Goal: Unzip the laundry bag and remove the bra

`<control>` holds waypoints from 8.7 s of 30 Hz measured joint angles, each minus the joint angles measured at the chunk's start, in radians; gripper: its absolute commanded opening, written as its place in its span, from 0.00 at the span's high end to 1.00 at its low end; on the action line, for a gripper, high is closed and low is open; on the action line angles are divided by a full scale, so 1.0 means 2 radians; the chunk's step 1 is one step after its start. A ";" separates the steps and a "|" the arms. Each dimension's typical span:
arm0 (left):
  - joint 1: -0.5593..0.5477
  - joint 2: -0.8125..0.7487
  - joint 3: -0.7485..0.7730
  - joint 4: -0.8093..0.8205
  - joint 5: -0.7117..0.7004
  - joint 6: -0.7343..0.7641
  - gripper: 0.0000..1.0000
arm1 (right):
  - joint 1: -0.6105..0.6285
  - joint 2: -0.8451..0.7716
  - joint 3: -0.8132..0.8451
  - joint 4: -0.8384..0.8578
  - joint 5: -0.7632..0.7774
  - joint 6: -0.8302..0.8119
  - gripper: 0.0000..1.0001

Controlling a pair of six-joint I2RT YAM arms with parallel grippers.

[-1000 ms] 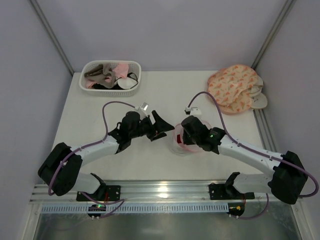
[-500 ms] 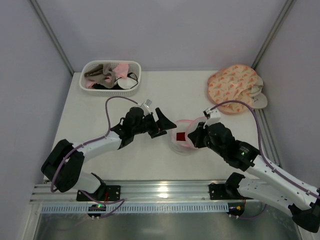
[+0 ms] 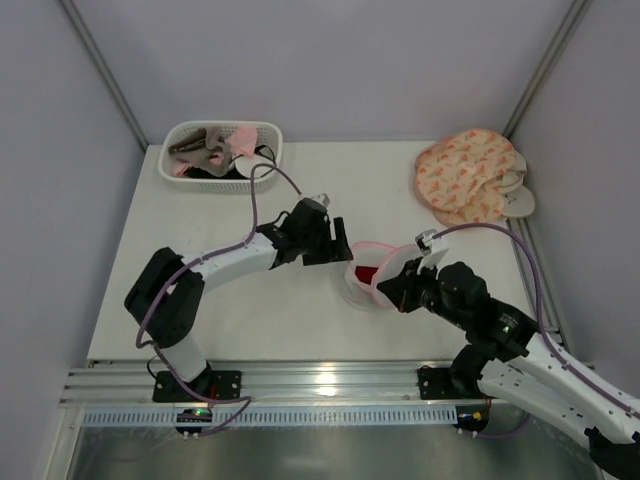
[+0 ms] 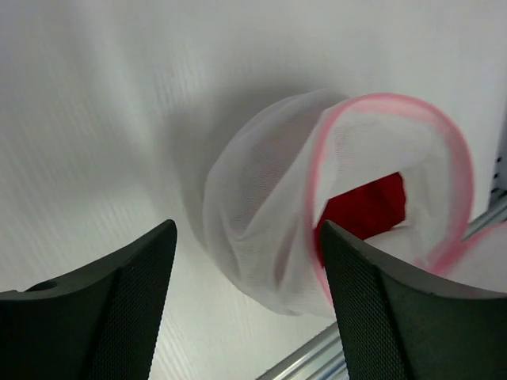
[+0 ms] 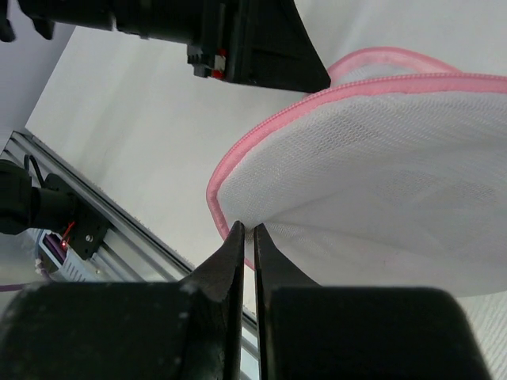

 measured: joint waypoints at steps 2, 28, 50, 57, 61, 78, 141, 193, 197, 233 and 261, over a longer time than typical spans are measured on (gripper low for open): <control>-0.002 0.016 -0.002 -0.014 -0.004 0.012 0.32 | 0.000 -0.009 -0.003 0.000 -0.006 -0.005 0.96; 0.011 -0.022 -0.048 -0.006 -0.055 -0.002 1.00 | 0.000 -0.123 -0.054 -0.011 0.002 0.026 0.95; 0.078 -0.109 -0.102 0.016 -0.039 -0.036 1.00 | 0.000 -0.066 0.045 -0.160 0.071 0.060 0.27; 0.078 -0.109 -0.170 0.048 -0.003 -0.062 1.00 | 0.000 0.121 0.054 -0.083 0.059 0.030 0.27; 0.078 -0.109 -0.190 0.060 0.009 -0.073 1.00 | 0.000 0.227 0.074 -0.038 0.056 0.001 0.28; 0.078 -0.127 -0.199 0.094 0.027 -0.087 1.00 | -0.065 0.486 0.176 0.078 0.034 -0.064 0.42; 0.075 -0.131 -0.220 0.126 0.057 -0.113 1.00 | -0.126 0.407 -0.039 0.780 -0.476 0.277 0.96; 0.053 -0.168 -0.265 0.028 0.105 -0.023 1.00 | -0.213 -0.141 -0.009 0.258 0.022 0.082 0.96; 0.053 -0.175 -0.262 0.025 0.102 -0.022 1.00 | -0.213 -0.103 -0.008 0.257 0.004 0.080 0.96; 0.060 -0.465 -0.198 0.004 -0.054 0.155 0.00 | -0.157 0.451 0.421 0.005 -0.394 -0.183 0.96; 0.063 -0.344 -0.120 0.047 0.295 0.247 1.00 | -0.099 0.406 0.373 -0.027 -0.486 -0.210 0.07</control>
